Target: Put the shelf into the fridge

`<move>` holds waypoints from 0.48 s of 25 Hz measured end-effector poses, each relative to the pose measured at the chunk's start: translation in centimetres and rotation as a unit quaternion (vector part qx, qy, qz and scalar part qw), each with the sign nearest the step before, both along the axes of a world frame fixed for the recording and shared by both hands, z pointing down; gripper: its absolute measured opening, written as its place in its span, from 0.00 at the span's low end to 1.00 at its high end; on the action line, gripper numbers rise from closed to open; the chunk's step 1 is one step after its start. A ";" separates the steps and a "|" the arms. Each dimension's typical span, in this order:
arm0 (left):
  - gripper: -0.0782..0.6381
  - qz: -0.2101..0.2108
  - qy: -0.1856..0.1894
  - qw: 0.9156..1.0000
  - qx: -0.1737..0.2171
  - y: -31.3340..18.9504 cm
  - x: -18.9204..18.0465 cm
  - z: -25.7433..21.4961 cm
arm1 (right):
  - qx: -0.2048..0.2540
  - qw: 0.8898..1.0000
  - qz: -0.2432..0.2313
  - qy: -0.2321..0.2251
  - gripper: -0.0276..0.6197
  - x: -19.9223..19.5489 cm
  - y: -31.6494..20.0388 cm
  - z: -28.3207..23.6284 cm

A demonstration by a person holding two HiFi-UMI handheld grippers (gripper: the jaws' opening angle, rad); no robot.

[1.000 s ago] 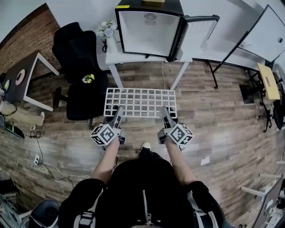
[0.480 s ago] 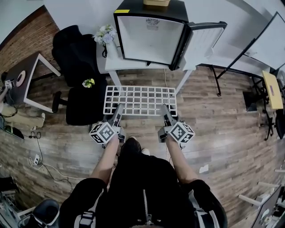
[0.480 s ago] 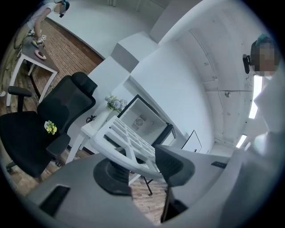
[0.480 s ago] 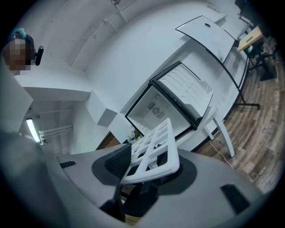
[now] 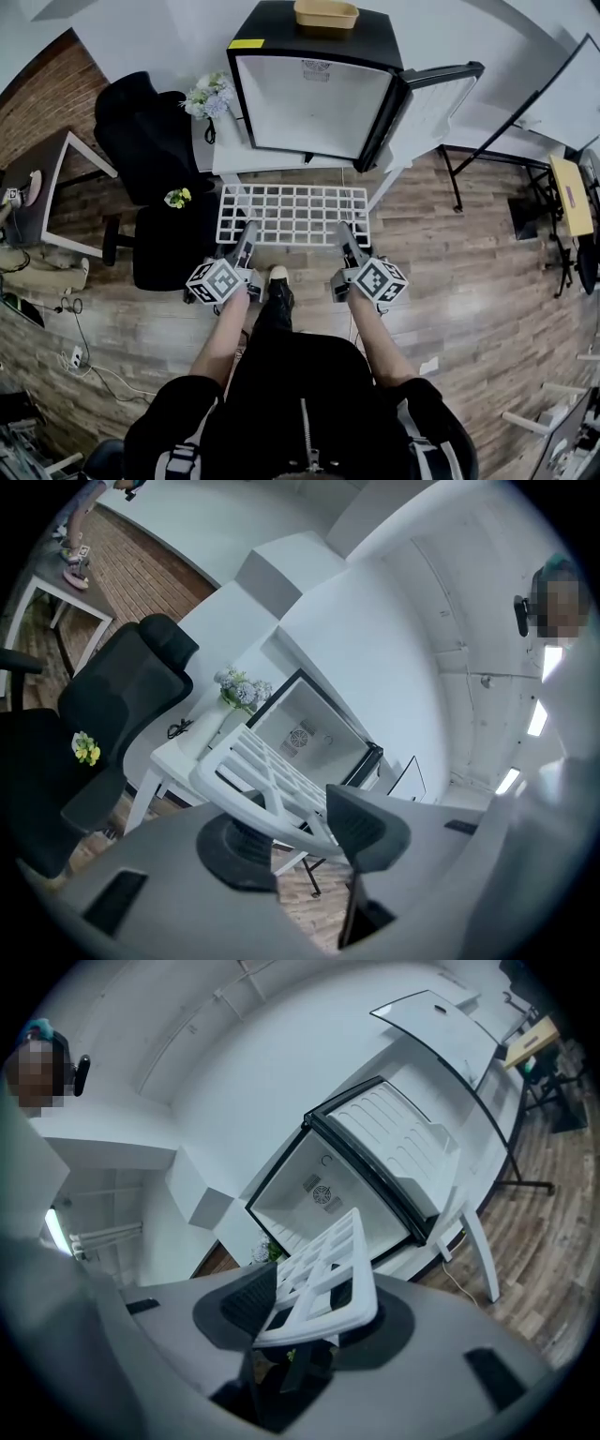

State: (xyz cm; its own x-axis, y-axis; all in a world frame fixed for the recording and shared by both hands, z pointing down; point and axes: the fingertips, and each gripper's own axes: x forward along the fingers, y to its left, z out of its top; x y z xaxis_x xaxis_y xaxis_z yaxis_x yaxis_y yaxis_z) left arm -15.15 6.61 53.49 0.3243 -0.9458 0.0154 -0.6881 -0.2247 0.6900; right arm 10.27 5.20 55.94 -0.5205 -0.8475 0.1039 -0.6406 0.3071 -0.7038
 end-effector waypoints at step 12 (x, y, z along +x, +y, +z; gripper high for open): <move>0.34 0.072 0.005 0.997 0.002 -16.5 -0.9 -1.2 | 0.002 0.998 0.069 0.005 0.32 -0.9 -13.1 -1.4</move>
State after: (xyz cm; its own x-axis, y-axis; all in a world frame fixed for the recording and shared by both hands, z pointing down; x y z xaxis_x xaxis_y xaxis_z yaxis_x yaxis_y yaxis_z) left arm -16.03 -9.86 52.28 0.4574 -0.8892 0.0068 -0.6411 -0.3245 0.6955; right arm 9.39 -7.85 54.51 -0.3969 -0.9119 0.1048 -0.6844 0.2179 -0.6958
